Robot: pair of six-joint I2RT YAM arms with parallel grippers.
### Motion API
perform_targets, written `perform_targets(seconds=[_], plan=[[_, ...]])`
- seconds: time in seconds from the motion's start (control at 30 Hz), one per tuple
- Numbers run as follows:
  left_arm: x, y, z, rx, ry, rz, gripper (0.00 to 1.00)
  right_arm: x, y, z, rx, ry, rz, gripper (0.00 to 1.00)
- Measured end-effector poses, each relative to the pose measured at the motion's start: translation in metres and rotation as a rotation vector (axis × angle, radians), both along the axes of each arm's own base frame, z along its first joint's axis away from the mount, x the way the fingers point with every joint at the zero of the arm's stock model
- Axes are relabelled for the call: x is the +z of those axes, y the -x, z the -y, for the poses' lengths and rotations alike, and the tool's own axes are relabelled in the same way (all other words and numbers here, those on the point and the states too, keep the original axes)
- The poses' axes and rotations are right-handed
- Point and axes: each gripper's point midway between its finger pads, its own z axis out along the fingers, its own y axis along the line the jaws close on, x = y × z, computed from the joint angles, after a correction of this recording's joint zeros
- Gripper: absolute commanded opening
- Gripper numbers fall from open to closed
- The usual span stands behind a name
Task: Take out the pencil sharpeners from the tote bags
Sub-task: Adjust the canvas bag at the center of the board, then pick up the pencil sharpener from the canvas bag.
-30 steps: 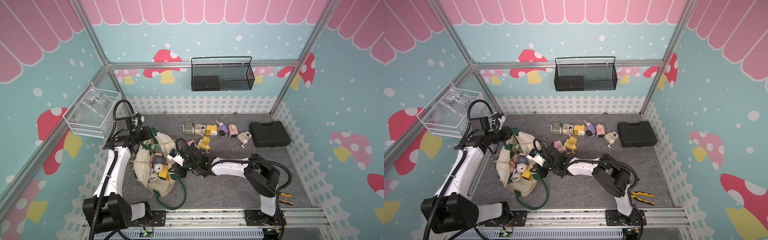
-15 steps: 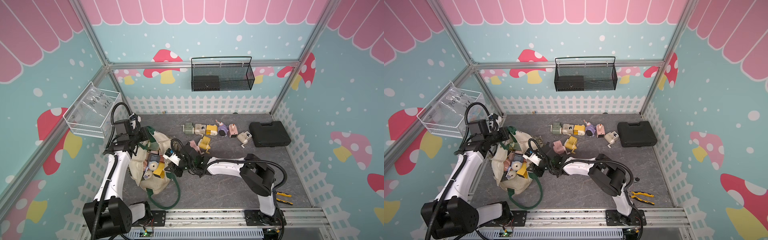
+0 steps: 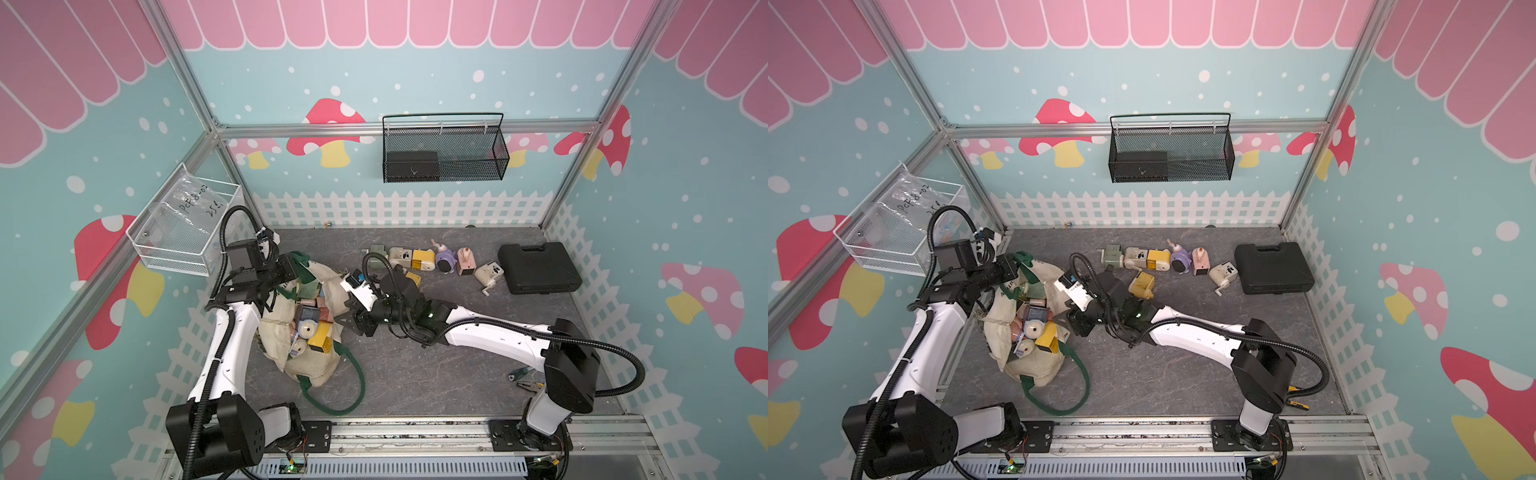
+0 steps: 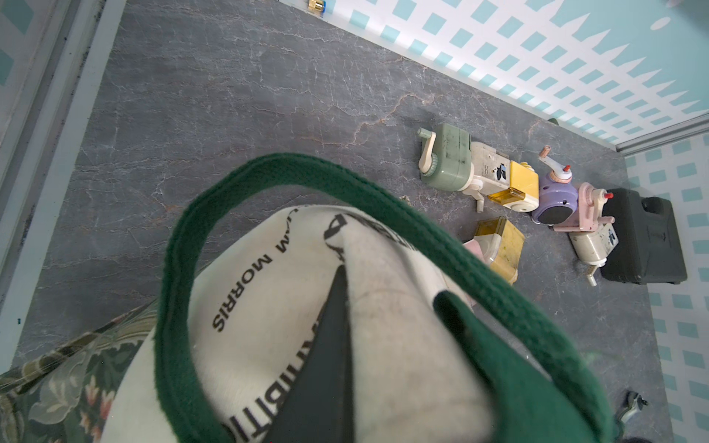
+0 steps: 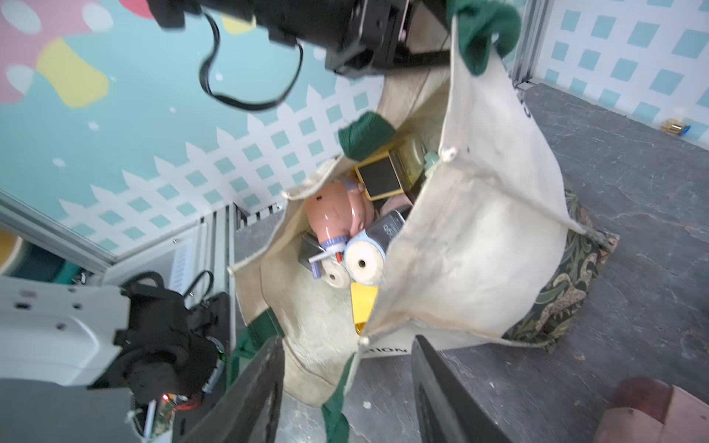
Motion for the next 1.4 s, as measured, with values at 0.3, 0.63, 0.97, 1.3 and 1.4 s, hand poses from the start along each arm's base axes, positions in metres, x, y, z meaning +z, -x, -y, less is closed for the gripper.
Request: perform_targets(seconds=[0.3,0.63,0.97,1.3,1.4], plan=[[0.0,0.0,0.0,0.001,0.008,-0.001,0.0,0.013,0.06,-0.07,0.031,0.034,-0.13,0.59],[0.0,0.0,0.001,0.0,0.011,-0.001,0.0,-0.094,0.035,-0.094,-0.167,0.306,-0.206,0.62],[0.0,0.0,0.001,0.0,0.014,-0.002,0.0,-0.097,0.007,-0.089,-0.336,0.296,-0.193,0.85],[0.0,0.0,-0.001,0.004,0.014,-0.002,0.0,-0.088,-0.023,-0.104,-0.447,0.176,-0.318,1.0],[0.0,0.001,-0.001,0.004,0.014,-0.002,0.0,-0.096,-0.033,-0.105,-0.479,0.149,-0.391,0.94]])
